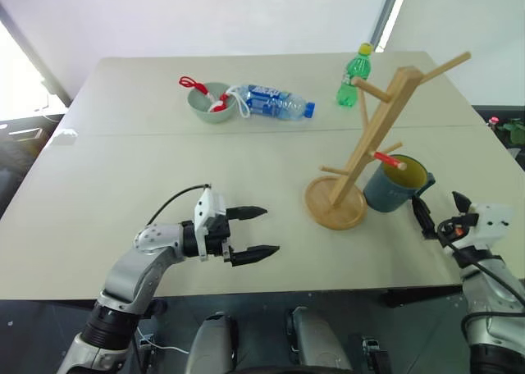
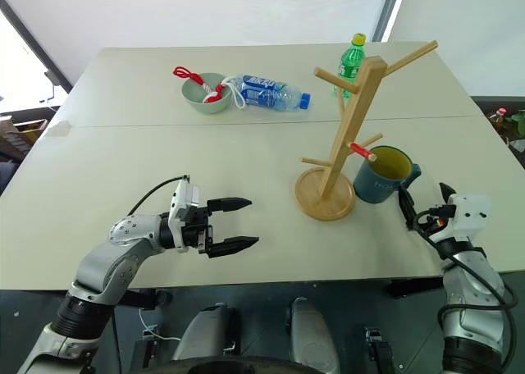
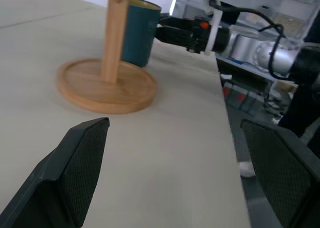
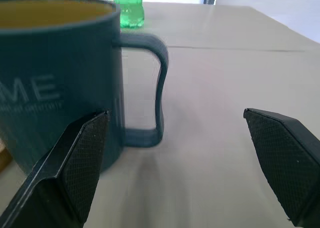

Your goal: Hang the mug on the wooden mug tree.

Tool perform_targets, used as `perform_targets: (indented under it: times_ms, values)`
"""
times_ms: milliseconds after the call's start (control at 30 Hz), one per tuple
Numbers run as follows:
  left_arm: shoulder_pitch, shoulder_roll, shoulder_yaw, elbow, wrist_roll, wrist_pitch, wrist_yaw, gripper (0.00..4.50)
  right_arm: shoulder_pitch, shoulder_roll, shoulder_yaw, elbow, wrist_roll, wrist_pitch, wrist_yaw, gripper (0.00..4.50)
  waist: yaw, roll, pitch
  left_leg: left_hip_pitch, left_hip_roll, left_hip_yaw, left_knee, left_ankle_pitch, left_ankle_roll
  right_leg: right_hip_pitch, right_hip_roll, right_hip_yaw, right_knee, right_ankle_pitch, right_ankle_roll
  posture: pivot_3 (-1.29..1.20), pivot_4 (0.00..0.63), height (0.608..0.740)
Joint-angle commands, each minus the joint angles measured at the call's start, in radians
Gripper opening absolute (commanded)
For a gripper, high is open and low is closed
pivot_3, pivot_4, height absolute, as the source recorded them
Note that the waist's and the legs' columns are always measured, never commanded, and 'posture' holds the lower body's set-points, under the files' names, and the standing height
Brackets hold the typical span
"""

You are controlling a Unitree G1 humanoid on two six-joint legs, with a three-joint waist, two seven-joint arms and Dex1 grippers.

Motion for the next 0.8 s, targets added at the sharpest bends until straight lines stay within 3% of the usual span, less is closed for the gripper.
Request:
perform_targets:
  times_ms: [33,800]
  values:
    - [-0.017,0.003,-0.011,-0.047,-0.018,-0.002,-0.016,4.5,-0.028,-0.03,-0.02,0.019,0.008,0.0,0.006,4.47,0.0,0.0,0.0,0.0,0.0,0.0,0.0,0.0,0.0,0.0,0.0,0.0,0.0,0.0,0.0,0.0,0.15,0.74]
    - [-0.024,-0.001,-0.029,-0.098,-0.017,-0.001,-0.003,4.5,-0.153,-0.101,-0.011,0.236,0.008,-0.021,0.114,4.47,-0.001,0.0,0.0,0.0,0.0,0.0,0.0,0.0,0.0,0.0,0.002,0.0,0.0,0.0,0.0,0.0,0.15,0.74]
